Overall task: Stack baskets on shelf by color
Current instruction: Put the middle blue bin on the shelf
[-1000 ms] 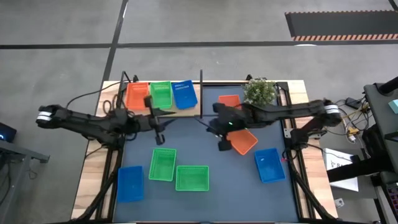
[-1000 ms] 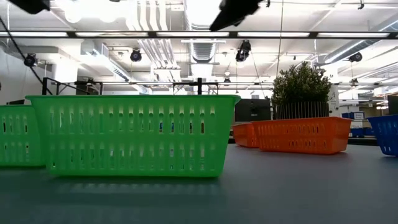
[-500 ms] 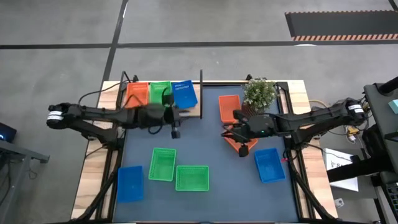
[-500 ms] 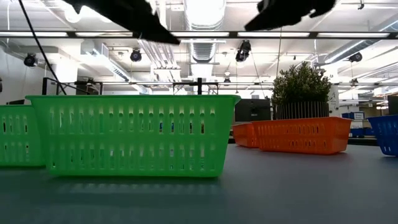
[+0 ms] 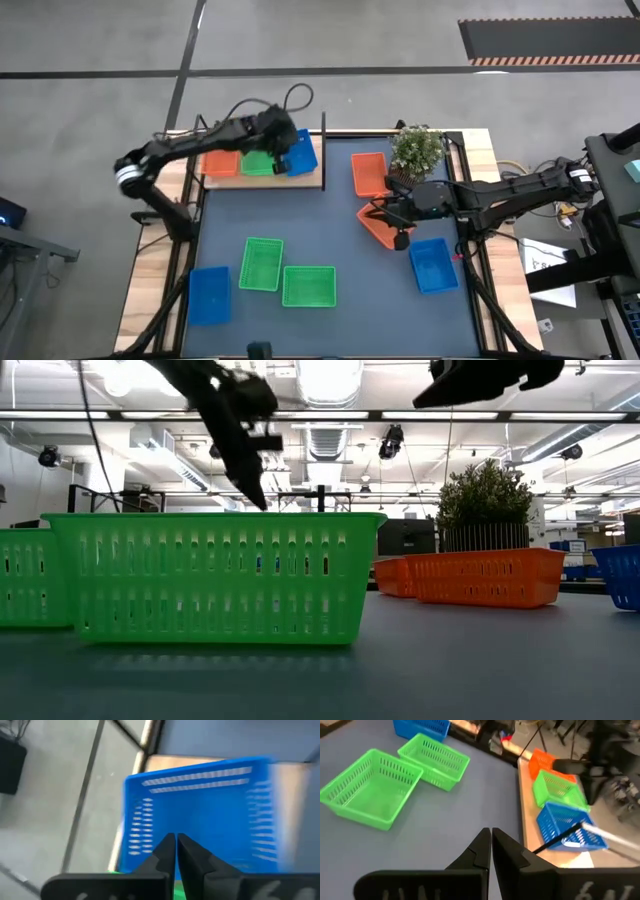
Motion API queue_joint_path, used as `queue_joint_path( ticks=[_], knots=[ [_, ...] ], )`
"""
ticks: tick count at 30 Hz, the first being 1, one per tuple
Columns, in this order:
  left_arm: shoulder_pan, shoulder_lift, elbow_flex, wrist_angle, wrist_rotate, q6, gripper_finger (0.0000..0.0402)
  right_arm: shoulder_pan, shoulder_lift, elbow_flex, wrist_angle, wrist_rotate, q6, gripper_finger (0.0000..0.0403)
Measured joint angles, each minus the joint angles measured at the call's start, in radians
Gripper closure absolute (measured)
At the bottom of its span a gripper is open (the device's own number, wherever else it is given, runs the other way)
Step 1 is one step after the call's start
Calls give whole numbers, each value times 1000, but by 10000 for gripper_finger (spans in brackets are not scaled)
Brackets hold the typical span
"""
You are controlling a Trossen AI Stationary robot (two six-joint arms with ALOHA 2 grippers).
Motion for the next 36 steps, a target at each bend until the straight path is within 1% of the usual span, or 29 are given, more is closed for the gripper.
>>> queue_joint_path(
  ticks=[3, 7, 14, 17, 23, 28, 33, 36],
  knots=[
    [40, 95, 57, 3, 0, 42, 401, 0, 0, 0, -11, 0, 9, 394],
    [51, 201, 123, 5, 1, 83, 401, 0, 0, 0, -14, 0, 9, 394],
    [52, 311, 204, 9, -5, 112, 401, 0, 0, 0, -20, 0, 11, 394],
    [54, 328, 217, 25, -16, 133, 401, 0, 0, 0, -20, 0, 12, 394],
    [58, 330, 217, 123, -21, 139, 402, 0, 0, 0, -20, 0, 12, 394],
    [58, 330, 217, 174, -21, 139, 402, 0, 0, 0, -20, 0, 13, 394],
    [59, 326, 215, 162, -23, 145, 402, 0, 0, 0, -21, 0, 22, 394],
    [56, 296, 213, 123, -58, 163, 402, 0, 0, 0, -22, 0, 22, 394]
  ],
)
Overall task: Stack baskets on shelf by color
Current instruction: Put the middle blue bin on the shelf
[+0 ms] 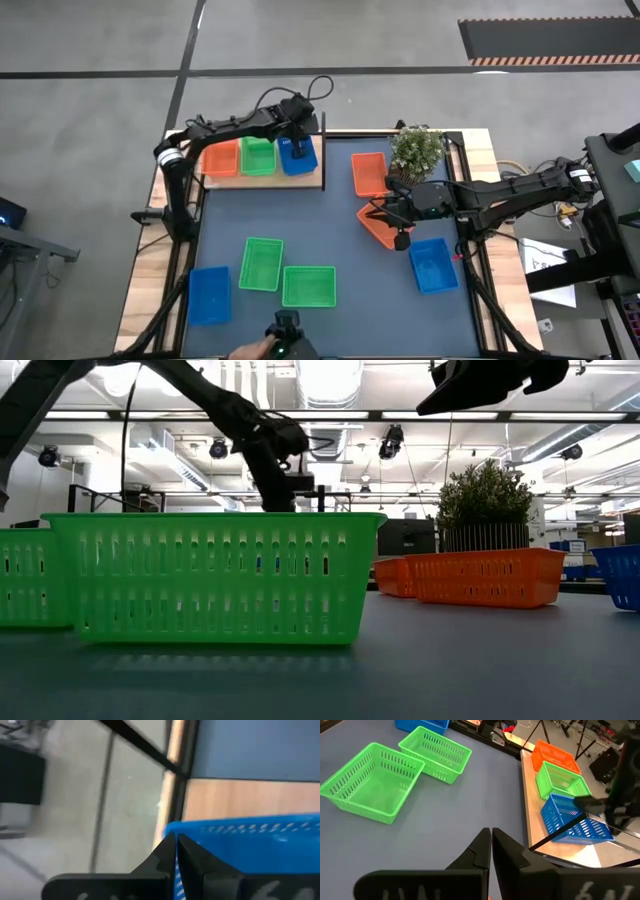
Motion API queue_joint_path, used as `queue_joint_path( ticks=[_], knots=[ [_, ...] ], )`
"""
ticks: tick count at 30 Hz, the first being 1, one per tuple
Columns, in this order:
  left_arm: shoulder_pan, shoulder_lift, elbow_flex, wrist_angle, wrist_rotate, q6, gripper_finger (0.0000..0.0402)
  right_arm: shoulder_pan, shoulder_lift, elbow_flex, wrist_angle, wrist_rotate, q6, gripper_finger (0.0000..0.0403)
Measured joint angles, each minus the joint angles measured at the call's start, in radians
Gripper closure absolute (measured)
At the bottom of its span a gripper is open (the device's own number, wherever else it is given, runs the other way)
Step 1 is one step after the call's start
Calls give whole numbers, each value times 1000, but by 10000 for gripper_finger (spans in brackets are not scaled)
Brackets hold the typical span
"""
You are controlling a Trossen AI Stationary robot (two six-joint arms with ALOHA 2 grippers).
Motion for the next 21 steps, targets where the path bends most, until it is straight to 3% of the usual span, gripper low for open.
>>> queue_joint_path(
  ticks=[8, 12, 21],
  knots=[
    [12, -66, -26, -35, 20, 35, 402, 0, 0, -2, 0, 0, -1, 394],
    [18, -35, -46, 1, 71, 24, 401, 0, 0, -2, 0, 0, -1, 394],
    [17, 43, -48, 102, 67, 19, 401, 0, 1, -3, -2, 0, 4, 394]
  ],
)
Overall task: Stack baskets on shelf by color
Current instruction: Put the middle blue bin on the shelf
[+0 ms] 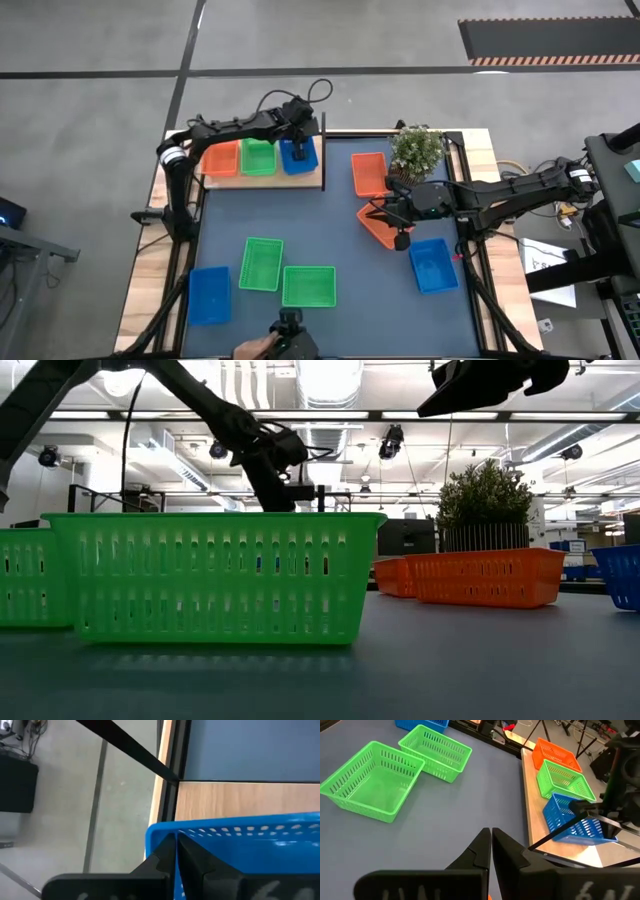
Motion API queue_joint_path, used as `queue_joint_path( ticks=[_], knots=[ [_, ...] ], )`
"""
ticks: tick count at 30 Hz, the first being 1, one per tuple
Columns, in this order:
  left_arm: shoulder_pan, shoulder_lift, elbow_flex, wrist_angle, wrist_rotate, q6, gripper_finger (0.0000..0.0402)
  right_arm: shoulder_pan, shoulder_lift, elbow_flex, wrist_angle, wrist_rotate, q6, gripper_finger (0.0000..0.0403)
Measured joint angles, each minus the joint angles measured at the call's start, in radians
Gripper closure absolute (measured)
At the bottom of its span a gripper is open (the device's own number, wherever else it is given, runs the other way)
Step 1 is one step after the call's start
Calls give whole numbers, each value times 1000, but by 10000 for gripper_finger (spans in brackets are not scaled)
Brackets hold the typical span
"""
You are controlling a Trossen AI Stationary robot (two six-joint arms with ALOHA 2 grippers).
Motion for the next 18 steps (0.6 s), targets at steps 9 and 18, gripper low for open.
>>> queue_joint_path(
  ticks=[9, 18],
  knots=[
    [0, 1, 0, 36, -4, 0, 401, 0, 0, -1, -3, 0, 0, 394],
    [-52, -105, 0, -138, -4, -29, 401, 0, 0, -1, -25, 0, 1, 394]
  ],
)
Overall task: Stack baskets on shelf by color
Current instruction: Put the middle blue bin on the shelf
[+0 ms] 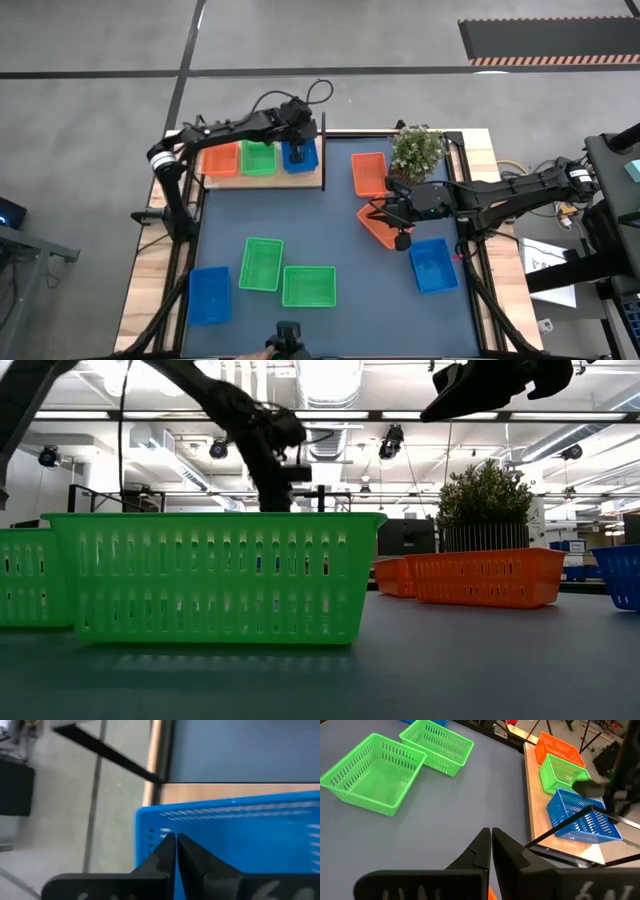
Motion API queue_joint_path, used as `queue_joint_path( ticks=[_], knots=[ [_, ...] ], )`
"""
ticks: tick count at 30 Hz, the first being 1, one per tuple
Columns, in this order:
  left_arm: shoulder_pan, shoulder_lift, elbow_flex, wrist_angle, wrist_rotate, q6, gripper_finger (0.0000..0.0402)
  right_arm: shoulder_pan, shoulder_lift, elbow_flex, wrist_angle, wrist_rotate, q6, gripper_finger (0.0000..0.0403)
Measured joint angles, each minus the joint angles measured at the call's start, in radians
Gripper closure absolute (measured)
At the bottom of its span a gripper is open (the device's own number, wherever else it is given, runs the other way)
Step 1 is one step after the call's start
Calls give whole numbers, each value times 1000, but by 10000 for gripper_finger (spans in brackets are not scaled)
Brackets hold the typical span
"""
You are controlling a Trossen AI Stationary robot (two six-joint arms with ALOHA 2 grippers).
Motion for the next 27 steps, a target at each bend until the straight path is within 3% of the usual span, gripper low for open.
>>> queue_joint_path(
  ticks=[5, 19, 27],
  knots=[
    [-36, -23, 0, -188, 99, -54, 401, 0, 0, 0, 1, 0, -1, 394],
    [-63, -31, -37, -356, 60, -18, 401, 0, 0, 0, 2, 0, -1, 394],
    [-62, -39, -24, -368, 11, 28, 401, 0, 0, 0, 4, 0, 0, 394]
  ],
)
